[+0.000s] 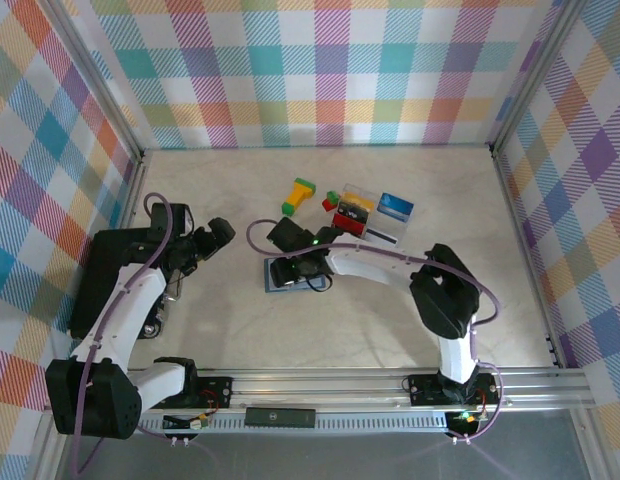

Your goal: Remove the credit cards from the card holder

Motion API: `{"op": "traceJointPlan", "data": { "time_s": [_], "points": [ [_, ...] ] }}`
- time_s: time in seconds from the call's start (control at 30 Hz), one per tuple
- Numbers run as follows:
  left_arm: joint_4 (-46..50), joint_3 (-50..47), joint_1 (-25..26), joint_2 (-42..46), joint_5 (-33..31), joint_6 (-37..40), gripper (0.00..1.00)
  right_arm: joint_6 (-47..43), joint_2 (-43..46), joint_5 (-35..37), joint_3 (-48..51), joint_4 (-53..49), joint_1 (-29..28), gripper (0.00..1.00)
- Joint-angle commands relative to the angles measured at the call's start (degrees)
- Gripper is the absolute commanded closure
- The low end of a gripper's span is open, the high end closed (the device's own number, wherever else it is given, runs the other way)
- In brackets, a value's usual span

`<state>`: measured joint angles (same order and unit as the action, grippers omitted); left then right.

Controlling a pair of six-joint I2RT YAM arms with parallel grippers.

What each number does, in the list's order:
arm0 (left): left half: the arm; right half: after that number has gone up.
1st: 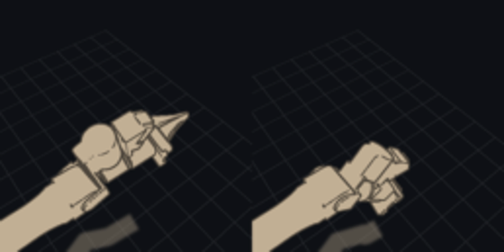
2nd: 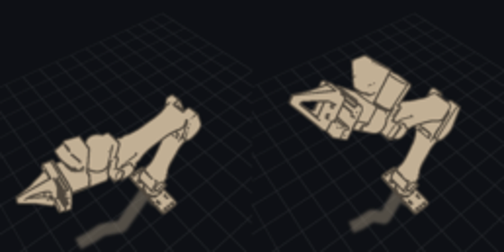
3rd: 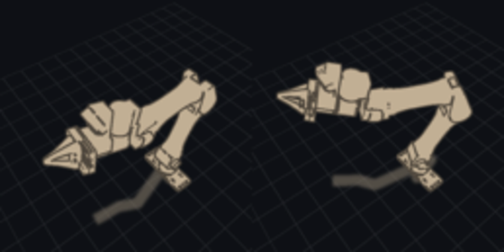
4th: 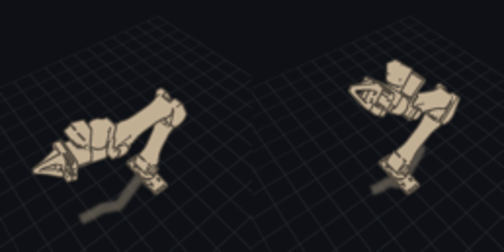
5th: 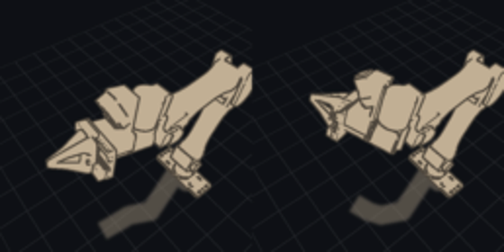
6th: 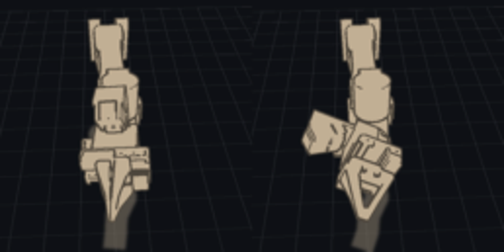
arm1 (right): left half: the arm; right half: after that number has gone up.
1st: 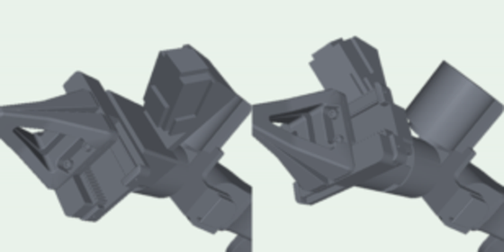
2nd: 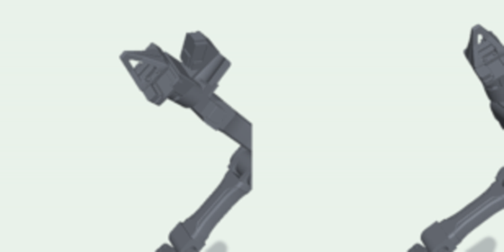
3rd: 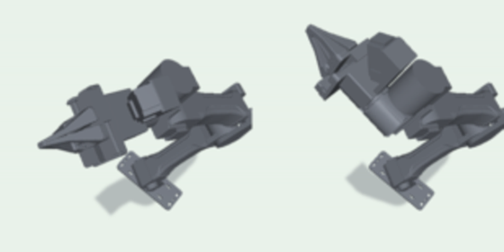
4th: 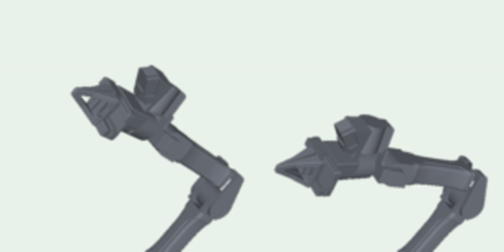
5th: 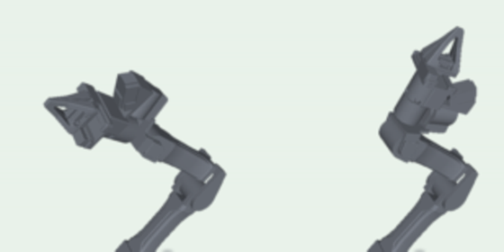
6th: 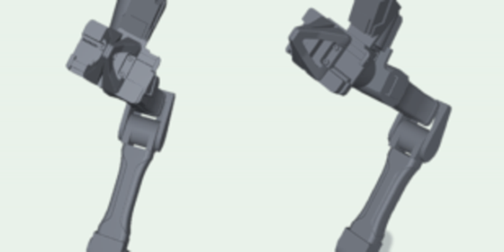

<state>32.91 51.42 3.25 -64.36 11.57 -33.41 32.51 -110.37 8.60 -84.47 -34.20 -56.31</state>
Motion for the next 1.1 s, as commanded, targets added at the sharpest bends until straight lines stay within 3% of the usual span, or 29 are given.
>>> {"op": "traceJointPlan", "data": {
  "time_s": [0.0,0.3,1.07],
  "points": [
    [1.2,0.9,-1.9,0.8,3.3,0.6,0.00,4.3,-1.8,2.7,-3.1,-0.4,0.2,0.37],
    [0.0,-0.7,-3.5,-1.2,4.8,-1.3,0.00,5.1,-10.1,3.6,-10.1,-4.9,0.2,0.36],
    [-1.4,-2.5,-3.5,-5.2,8.3,0.6,0.00,3.0,-14.9,4.9,-10.5,-5.0,0.2,0.33]
  ]
}}
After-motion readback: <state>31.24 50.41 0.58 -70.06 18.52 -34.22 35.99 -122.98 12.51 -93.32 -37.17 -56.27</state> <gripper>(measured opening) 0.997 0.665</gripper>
